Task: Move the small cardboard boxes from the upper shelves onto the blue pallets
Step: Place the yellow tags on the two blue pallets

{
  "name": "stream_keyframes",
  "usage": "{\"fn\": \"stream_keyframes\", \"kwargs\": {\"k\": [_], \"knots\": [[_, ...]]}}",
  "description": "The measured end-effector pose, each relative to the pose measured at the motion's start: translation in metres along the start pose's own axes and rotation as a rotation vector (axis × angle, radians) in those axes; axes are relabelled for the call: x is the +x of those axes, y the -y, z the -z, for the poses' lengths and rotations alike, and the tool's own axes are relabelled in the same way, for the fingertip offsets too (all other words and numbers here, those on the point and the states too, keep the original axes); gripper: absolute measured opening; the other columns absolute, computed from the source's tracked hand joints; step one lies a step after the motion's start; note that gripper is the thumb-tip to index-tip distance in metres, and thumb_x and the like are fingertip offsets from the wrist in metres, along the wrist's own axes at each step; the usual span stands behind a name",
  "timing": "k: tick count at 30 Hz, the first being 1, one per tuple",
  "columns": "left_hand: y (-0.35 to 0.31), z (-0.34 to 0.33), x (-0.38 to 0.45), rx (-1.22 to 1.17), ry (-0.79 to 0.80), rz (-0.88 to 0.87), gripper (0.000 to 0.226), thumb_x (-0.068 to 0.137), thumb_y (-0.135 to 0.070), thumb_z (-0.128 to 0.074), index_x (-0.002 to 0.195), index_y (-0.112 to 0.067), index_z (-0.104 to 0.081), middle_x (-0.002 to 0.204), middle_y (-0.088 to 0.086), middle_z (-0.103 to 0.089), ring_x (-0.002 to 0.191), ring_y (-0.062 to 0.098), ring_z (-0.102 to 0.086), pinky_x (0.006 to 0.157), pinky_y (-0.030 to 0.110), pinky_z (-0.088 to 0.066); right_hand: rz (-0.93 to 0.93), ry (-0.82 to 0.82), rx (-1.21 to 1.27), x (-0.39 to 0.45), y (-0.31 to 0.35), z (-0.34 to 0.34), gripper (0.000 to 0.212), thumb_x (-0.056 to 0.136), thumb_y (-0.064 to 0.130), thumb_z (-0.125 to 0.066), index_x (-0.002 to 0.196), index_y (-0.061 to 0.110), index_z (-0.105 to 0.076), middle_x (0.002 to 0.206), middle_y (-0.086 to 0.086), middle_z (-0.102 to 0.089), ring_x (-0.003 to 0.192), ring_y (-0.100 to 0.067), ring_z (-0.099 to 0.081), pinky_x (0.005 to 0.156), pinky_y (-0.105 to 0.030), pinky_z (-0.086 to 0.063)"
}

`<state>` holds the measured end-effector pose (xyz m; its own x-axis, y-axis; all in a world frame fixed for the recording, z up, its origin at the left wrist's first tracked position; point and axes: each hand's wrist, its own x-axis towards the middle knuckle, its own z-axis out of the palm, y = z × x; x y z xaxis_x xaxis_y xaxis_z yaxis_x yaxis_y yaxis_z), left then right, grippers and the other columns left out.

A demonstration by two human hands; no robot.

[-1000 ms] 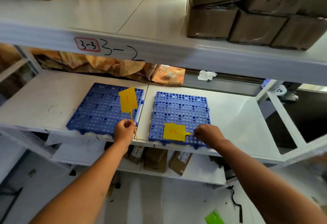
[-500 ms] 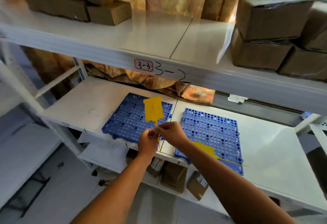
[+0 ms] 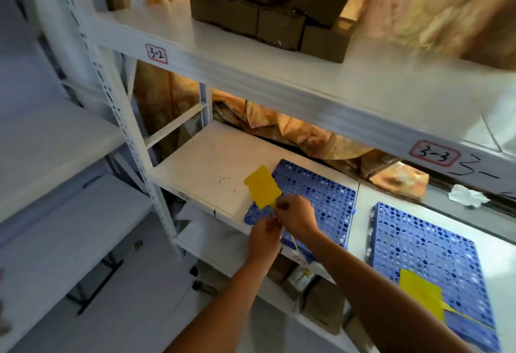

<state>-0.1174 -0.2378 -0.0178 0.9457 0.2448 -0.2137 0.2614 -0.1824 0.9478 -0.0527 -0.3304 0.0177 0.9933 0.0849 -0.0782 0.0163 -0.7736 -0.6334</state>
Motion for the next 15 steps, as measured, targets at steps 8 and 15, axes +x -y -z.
{"fn": "stream_keyframes", "kwargs": {"k": [8, 15], "knots": [[0.019, 0.074, 0.057, 0.167, -0.068, 0.047, 0.025, 0.097, -0.021, -0.06, 0.12, -0.013, -0.067, 0.118, 0.008, -0.069, 0.107, 0.028, -0.064, 0.082, 0.032, -0.048, -0.09, 0.25, -0.141, 0.013, -0.049, 0.021, 0.016, 0.09, 0.021, -0.079, 0.098, 0.007, -0.082, 0.09, -0.007, -0.077, 0.085, -0.023, -0.072, 0.076, -0.028, -0.051], [0.035, 0.068, 0.08, 0.359, 0.215, -0.039, 0.043, 0.1, -0.028, -0.058, 0.142, -0.016, -0.056, 0.141, 0.006, -0.059, 0.123, 0.023, -0.059, 0.088, 0.025, -0.043, -0.09, 0.306, -0.341, 0.008, -0.061, 0.025, 0.018, 0.095, 0.023, -0.07, 0.103, 0.013, -0.083, 0.103, -0.003, -0.08, 0.095, -0.018, -0.074, 0.085, -0.028, -0.053]]}}
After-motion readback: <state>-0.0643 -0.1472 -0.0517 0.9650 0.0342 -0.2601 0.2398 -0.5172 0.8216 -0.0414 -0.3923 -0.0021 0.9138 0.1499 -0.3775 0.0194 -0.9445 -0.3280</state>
